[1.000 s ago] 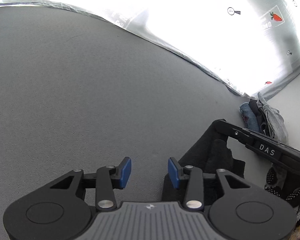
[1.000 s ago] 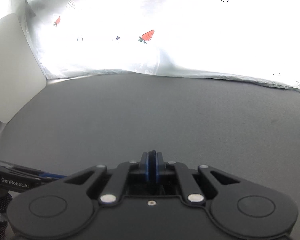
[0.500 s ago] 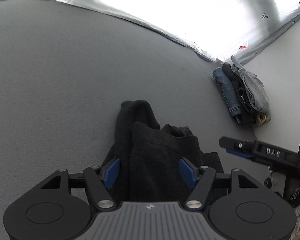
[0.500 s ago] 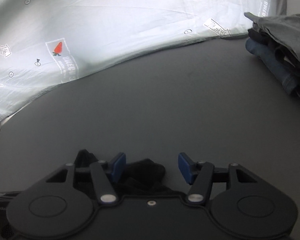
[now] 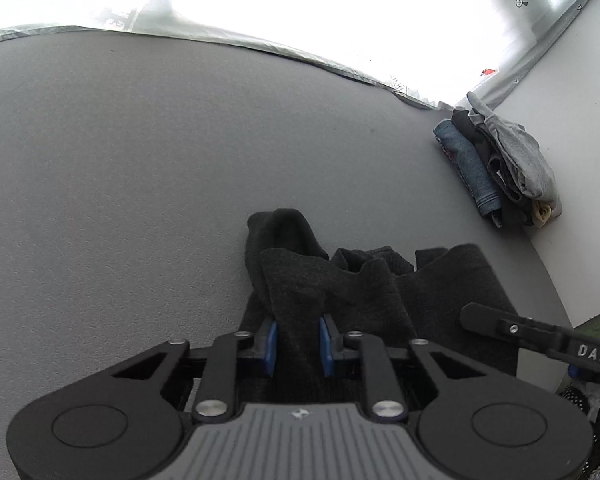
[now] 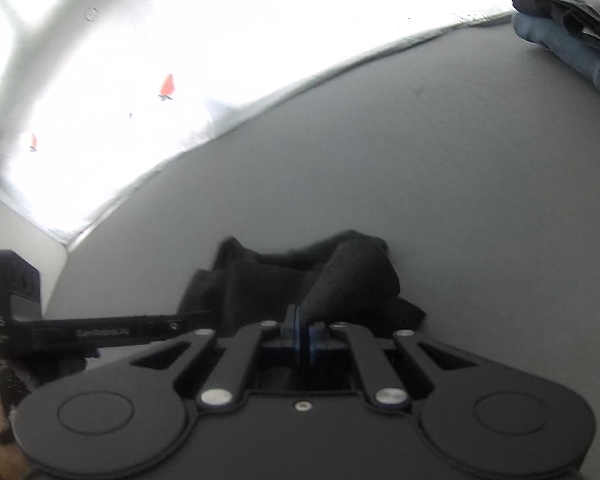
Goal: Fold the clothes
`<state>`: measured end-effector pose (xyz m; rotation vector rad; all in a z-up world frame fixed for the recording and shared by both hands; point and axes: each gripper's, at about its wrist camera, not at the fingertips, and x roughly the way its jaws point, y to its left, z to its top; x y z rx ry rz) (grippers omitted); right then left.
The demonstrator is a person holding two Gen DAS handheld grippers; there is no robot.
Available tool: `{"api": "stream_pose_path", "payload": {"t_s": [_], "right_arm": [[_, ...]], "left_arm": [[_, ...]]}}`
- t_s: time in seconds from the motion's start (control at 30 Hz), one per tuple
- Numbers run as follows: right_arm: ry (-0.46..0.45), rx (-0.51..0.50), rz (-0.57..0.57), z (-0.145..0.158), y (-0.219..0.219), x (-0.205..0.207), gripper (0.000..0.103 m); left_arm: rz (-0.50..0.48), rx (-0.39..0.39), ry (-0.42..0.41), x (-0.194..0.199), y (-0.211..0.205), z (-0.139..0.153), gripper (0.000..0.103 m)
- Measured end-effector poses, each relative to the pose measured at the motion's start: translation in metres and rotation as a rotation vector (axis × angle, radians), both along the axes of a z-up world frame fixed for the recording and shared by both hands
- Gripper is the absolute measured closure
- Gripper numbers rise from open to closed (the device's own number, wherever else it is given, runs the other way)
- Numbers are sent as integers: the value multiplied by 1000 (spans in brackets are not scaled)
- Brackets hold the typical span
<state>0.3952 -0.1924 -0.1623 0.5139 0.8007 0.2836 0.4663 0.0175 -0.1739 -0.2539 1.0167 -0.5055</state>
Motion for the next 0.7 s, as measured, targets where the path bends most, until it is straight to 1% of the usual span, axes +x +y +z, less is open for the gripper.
{"api": "stream_pose_path", "payload": {"t_s": [0.07,0.1,0.13,0.17,0.2,0.23,0.27,0.3,0.33,0.37,0.4,0.43,0.47,0.5,0.57,0.63,0.7], "right_arm": [[-50,86,40,9,-5,-2,99],[-66,134,57,10,-7,-3,99],[-77,203,75,10,-12,-2,99],[-78,261,69,6,-17,-1,99],[-65,273,44,2,-20,0,99],[-34,244,7,-4,-25,2,99],[3,192,-29,-12,-28,4,98],[46,140,-64,-20,-30,7,96],[110,85,-96,-30,-33,11,94],[137,73,-113,-33,-36,10,91],[153,70,-126,-34,-39,8,84],[170,67,-140,-35,-42,6,72],[161,79,-160,-33,-46,-1,59],[157,92,-178,-32,-48,-6,42],[177,126,-207,-37,-54,-13,42],[192,155,-208,-45,-56,-16,46],[195,174,-174,-51,-50,-14,49]], "left_arm": [[22,-29,-20,-4,9,8,93],[37,-66,-21,-5,14,10,93],[53,-101,-23,-5,18,13,93],[76,-104,-25,-3,19,11,94],[100,-106,-28,-1,20,10,94],[124,-108,-31,2,22,9,94],[148,-108,-33,4,23,7,93],[162,-66,-33,8,21,2,94],[164,-35,-18,12,19,-2,94],[165,-6,-4,16,17,-6,93],[153,-3,2,17,17,-6,87],[136,-18,3,16,19,-4,80],[128,-28,0,14,20,-3,63],[120,-38,-2,12,22,-1,50],[103,-52,7,8,24,0,39],[85,-80,34,6,25,-3,36],[65,-99,58,4,22,-8,32]]}}
